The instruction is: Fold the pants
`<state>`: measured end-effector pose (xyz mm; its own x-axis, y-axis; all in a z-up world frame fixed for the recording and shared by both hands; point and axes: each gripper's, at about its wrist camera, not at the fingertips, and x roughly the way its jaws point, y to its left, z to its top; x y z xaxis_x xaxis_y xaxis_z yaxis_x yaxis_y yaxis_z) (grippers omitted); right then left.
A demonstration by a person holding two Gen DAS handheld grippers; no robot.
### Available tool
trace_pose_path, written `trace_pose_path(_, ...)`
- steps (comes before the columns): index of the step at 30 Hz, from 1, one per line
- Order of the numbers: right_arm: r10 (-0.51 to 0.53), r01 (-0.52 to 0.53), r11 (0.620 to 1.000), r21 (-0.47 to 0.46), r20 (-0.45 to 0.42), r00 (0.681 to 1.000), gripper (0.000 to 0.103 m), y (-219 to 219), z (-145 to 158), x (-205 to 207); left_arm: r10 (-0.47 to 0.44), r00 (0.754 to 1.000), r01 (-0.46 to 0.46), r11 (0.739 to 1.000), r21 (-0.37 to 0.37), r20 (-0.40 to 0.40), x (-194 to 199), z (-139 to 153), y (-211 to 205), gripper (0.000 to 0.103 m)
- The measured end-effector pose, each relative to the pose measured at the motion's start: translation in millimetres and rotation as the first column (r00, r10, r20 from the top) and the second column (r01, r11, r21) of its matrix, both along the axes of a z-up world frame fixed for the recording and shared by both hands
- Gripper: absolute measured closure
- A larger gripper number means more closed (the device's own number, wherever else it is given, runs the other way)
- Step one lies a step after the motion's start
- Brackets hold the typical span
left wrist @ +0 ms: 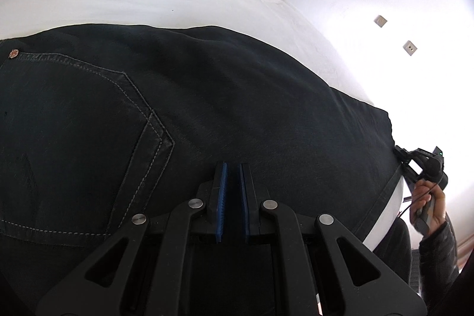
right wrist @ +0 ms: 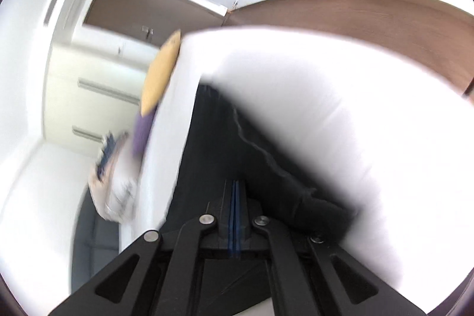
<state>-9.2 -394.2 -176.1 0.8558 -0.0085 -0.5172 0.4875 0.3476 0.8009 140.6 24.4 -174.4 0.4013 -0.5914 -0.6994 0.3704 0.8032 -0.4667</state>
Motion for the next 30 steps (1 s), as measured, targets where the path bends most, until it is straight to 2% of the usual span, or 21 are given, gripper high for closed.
trace_pose_path(1, -0.052, 0.051, 0.998, -0.037, -0.039, 0.998, 0.103, -7.9, 6.4, -9.9, 0.002, 1.0, -0.002, 1.0, -0.001, -0.001, 4.4, -5.8, -5.6, 0.095)
trace_pose_path(2, -0.106, 0.103, 0.993, -0.051, -0.07, 0.992, 0.091, -17.0, 9.6, -23.3, 0.001, 1.0, -0.001, 1.0, -0.002, 0.001, -2.6, -2.3, 3.4, 0.095)
trace_pose_path(3, -0.148, 0.145, 0.989, -0.037, -0.063, 0.987, 0.087, -22.7, 11.6, -36.3, -0.001, 1.0, 0.001, 1.0, -0.001, 0.005, -7.9, 1.1, 13.4, 0.095)
trace_pose_path(4, -0.176, 0.176, 0.984, -0.002, -0.031, 0.984, 0.076, -25.1, 14.1, -46.9, -0.001, 1.0, 0.001, 1.0, 0.002, 0.011, -8.8, 0.6, 14.5, 0.095)
trace_pose_path(5, -0.184, 0.184, 0.983, -0.001, -0.019, 0.983, 0.063, -32.1, 16.8, -60.9, 0.001, 1.0, -0.001, 1.0, 0.005, 0.015, -9.6, -0.2, 15.1, 0.095)
trace_pose_path(7, -0.163, 0.163, 0.986, -0.036, 0.0, 0.987, 0.05, -36.0, 25.9, -93.4, 0.009, 1.0, -0.009, 1.0, 0.008, 0.015, -12.4, -3.0, 17.9, 0.095)
trace_pose_path(9, -0.099, 0.1, 0.994, -0.032, 0.016, 0.995, 0.05, -21.2, 30.5, -84.4, 0.016, 1.0, -0.016, 1.0, 0.014, 0.015, -13.8, -3.3, 13.0, 0.095)
trace_pose_path(11, -0.067, 0.067, 0.998, -0.003, 0.015, 0.998, 0.05, -23.9, 27.5, -105.4, 0.018, 1.0, -0.018, 1.0, 0.023, 0.014, -14.6, -3.3, 12.0, 0.095)
trace_pose_path(13, -0.05, 0.051, 0.998, 0.036, -0.024, 0.998, 0.049, -13.6, 14.9, -96.1, 0.019, 1.0, -0.02, 0.999, 0.03, 0.009, -10.1, -1.7, -8.4, 0.095)
trace_pose_path(16, -0.071, 0.072, 0.997, 0.037, -0.028, 0.997, 0.05, -1.4, 7.8, -91.1, 0.02, 1.0, -0.021, 0.999, 0.026, 0.003, -9.8, -0.3, -11.6, 0.095)
trace_pose_path(19, -0.091, 0.092, 0.992, 0.089, -0.01, 0.996, 0.049, 3.5, 2.4, -72.2, 0.028, 1.0, -0.028, 0.999, 0.024, 0.0, -9.7, -1.4, -10.2, 0.095)
trace_pose_path(20, -0.09, 0.09, 0.991, 0.102, -0.003, 0.996, 0.049, 4.3, 0.7, -83.6, 0.027, 1.0, -0.027, 0.999, 0.028, 0.0, -9.3, -1.1, -10.2, 0.095)
trace_pose_path(24, -0.071, 0.063, 0.985, 0.16, 0.04, 0.997, 0.05, 6.1, 0.3, -79.0, 0.022, 1.0, -0.022, 1.0, 0.022, -0.01, -5.9, -0.8, -5.3, 0.095)
trace_pose_path(28, -0.054, 0.046, 0.985, 0.165, 0.046, 0.997, 0.05, 7.7, -1.0, -60.3, 0.02, 1.0, -0.019, 1.0, 0.023, -0.009, -5.3, -0.7, -2.2, 0.095)
trace_pose_path(30, -0.068, 0.059, 0.982, 0.179, 0.048, 0.997, 0.056, 4.4, -6.1, -54.8, 0.018, 1.0, -0.018, 1.0, 0.022, -0.009, -4.8, -0.5, -1.2, 0.095)
